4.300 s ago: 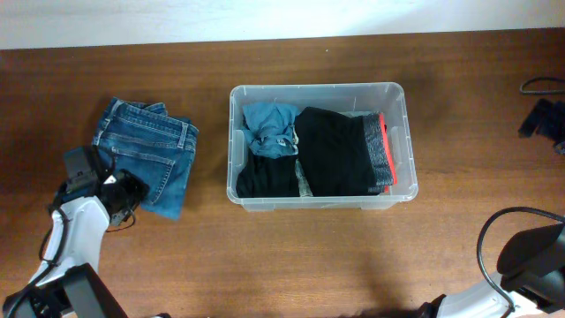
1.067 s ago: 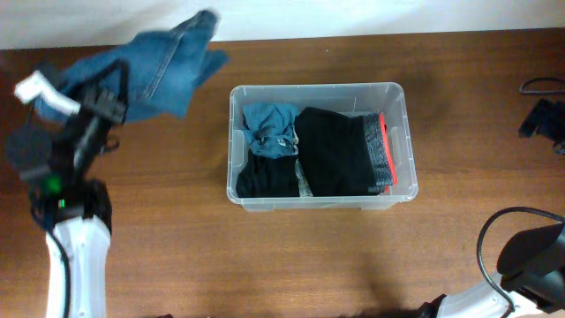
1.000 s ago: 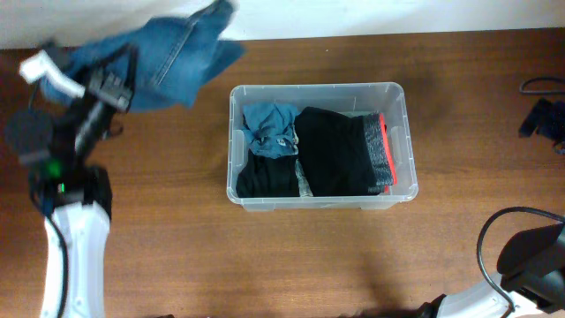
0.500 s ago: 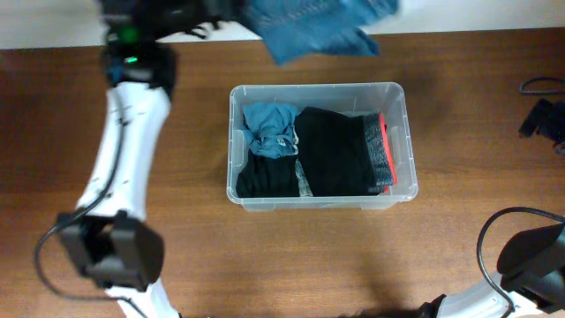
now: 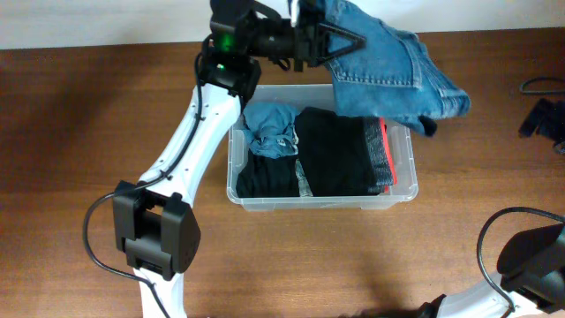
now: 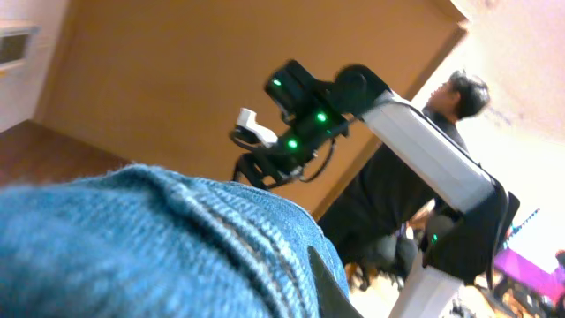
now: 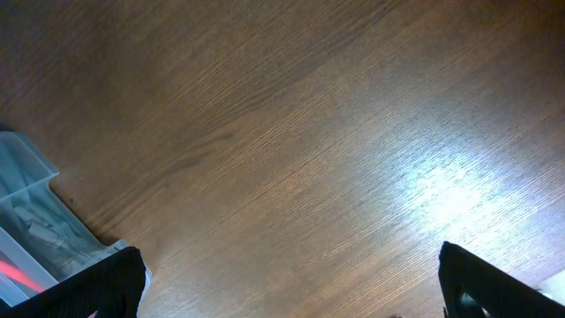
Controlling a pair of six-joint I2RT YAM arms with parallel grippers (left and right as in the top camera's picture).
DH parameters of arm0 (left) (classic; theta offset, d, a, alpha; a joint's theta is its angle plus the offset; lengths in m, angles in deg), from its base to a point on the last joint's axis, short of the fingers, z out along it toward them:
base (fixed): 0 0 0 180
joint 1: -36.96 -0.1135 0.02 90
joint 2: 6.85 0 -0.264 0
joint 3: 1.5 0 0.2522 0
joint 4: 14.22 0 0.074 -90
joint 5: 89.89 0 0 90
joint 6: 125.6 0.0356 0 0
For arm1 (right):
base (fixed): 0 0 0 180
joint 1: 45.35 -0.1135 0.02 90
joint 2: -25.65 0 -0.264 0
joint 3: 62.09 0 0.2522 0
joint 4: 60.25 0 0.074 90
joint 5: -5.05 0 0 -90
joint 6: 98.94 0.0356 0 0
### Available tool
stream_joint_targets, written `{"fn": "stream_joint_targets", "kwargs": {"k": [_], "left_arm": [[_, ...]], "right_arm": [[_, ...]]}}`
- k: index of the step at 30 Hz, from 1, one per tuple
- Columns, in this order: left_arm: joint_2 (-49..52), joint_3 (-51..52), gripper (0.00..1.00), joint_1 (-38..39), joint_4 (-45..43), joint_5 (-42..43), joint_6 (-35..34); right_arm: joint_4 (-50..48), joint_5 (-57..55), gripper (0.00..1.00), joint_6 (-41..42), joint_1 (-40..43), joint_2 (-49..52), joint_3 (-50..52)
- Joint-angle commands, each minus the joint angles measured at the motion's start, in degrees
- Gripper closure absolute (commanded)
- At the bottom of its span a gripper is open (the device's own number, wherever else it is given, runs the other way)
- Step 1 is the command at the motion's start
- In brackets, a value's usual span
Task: Pack container
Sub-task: 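Lift the blue jeans and carry them over the container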
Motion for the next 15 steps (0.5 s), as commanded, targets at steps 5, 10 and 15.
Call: {"fn": "stream_joint_targets", "kwargs": {"k": [5, 10, 15], "left_arm": [[-2.0, -3.4, 0.99, 1.5, 6.5, 1.2, 12.5], [-1.6, -3.4, 0.99, 1.7, 10.3, 1.2, 17.3], [-1.3, -3.4, 0.99, 2.2, 10.1, -0.4, 18.4]], "right_arm": [[0.0, -0.5, 0.02, 0.4, 0.0, -0.7, -1.0], [0.0, -0.5, 0.02, 0.4, 0.0, -0.7, -1.0], [0.0, -0.5, 0.02, 0.4, 0.0, -0.7, -1.0]]}}
